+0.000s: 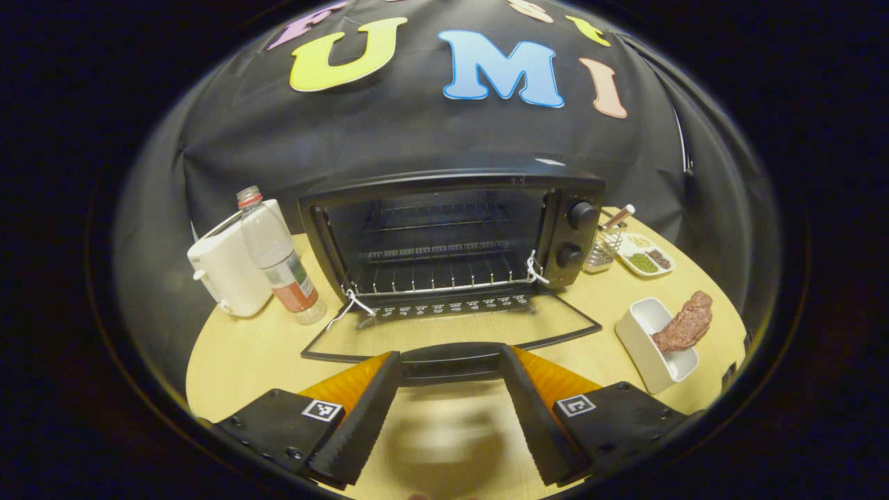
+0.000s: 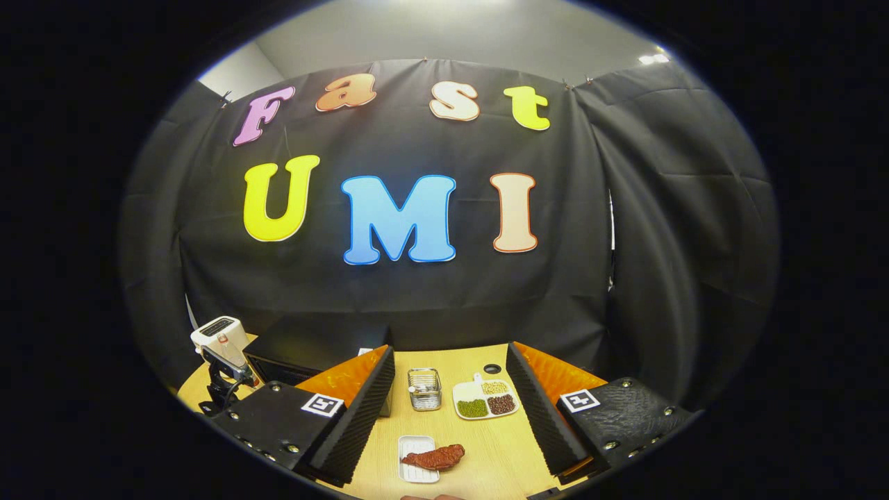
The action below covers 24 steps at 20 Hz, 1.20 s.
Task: Open the electric oven with the left hand, put the food in, and close the electric oven.
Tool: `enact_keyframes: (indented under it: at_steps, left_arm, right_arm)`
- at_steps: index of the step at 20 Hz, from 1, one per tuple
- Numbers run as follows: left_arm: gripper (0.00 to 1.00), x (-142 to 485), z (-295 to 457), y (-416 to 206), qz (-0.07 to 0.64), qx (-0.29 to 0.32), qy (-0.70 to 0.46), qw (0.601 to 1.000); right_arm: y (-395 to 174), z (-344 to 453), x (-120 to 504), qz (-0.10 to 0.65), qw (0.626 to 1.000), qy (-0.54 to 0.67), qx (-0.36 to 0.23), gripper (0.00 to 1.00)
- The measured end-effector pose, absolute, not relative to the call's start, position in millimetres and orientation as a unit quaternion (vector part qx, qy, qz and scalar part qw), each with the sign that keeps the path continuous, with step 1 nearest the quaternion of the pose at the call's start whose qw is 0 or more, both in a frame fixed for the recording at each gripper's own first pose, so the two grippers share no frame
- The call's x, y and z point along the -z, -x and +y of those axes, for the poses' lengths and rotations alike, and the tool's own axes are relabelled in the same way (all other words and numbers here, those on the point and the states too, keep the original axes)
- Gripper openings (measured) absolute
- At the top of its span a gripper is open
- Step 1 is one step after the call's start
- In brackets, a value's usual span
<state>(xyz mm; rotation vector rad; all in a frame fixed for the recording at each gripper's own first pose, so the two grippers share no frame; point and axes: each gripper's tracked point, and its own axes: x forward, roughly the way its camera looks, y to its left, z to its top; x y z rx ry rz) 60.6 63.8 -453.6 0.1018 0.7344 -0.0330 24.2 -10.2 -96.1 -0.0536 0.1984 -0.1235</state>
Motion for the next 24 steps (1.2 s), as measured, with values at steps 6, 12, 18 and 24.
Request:
enact_keyframes:
  at_steps: [6, 12, 18, 24]
  left_arm:
    - [0.96, 434.0, 83.8, -62.0, 0.350, -0.012, -0.029, 0.936]
    - [1.00, 292.0, 79.6, -85.2, 0.219, -0.013, -0.022, 0.975]
    - [1.00, 134.5, 70.7, -73.8, 0.085, -0.022, -0.003, 0.996]
    - [1.00, 52.2, 75.2, -54.8, 0.034, -0.040, 0.023, 0.998]
  right_arm:
    - [-21.3, -18.5, 110.5, 0.117, 0.991, 0.022, 0.064, 0.98]
    - [-27.7, -40.2, 152.7, 0.172, 0.983, -0.043, 0.045, 0.97]
    - [-23.7, -66.8, 234.5, 0.275, 0.949, -0.152, 0.031, 0.98]
    - [-18.2, -71.8, 310.2, 0.332, 0.913, -0.235, -0.001, 0.94]
